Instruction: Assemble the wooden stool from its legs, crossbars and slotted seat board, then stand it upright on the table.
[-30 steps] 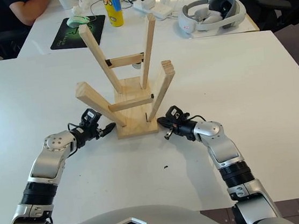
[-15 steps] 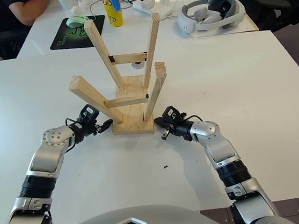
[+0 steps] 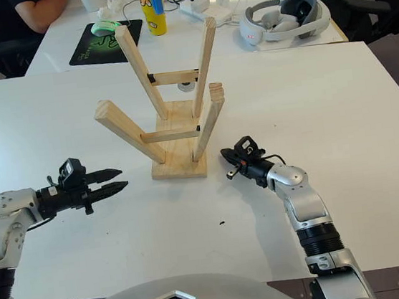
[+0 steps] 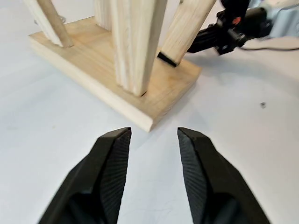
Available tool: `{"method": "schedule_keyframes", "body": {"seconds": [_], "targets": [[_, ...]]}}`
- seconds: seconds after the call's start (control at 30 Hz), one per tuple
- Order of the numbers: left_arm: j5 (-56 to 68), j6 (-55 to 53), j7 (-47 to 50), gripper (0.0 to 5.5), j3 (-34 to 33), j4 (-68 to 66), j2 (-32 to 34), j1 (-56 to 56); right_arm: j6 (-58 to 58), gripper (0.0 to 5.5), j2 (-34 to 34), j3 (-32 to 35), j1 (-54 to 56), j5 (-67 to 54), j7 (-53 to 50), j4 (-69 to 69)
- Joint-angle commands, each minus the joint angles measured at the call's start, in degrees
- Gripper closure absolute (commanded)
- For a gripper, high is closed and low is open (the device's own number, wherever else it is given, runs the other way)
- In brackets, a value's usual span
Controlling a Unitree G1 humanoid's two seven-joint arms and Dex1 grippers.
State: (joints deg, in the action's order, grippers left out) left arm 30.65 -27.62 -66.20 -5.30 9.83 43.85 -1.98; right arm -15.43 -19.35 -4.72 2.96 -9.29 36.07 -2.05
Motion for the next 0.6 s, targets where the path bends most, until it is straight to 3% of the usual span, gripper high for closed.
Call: {"method": "schedule_keyframes", "body": {"seconds": [0.03, 0.13, 0.3, 0.6], "targets": [[6.77, -8.37, -0.32, 4.29, 0.58, 9.07, 1.49, -0.47, 0.51, 5.50, -0.16, 1.49, -0.35, -1.03, -0.36, 0.05], [5.72, -8.83, 3.91, 4.71, 4.92, 15.04, -1.88, -1.06, 0.21, 5.50, -0.20, 0.84, 0.43, -0.83, 0.41, -0.52], [-3.22, -1.41, 18.56, 5.49, 11.43, 17.87, -13.16, -4.23, -0.36, 5.50, -0.47, -0.77, 2.56, -0.14, 1.50, -1.19], [-18.60, 8.71, 34.93, 5.49, 23.06, 12.20, -24.54, -10.10, -1.77, 5.50, -1.33, -1.39, 4.00, -0.66, 3.37, -1.08]]}}
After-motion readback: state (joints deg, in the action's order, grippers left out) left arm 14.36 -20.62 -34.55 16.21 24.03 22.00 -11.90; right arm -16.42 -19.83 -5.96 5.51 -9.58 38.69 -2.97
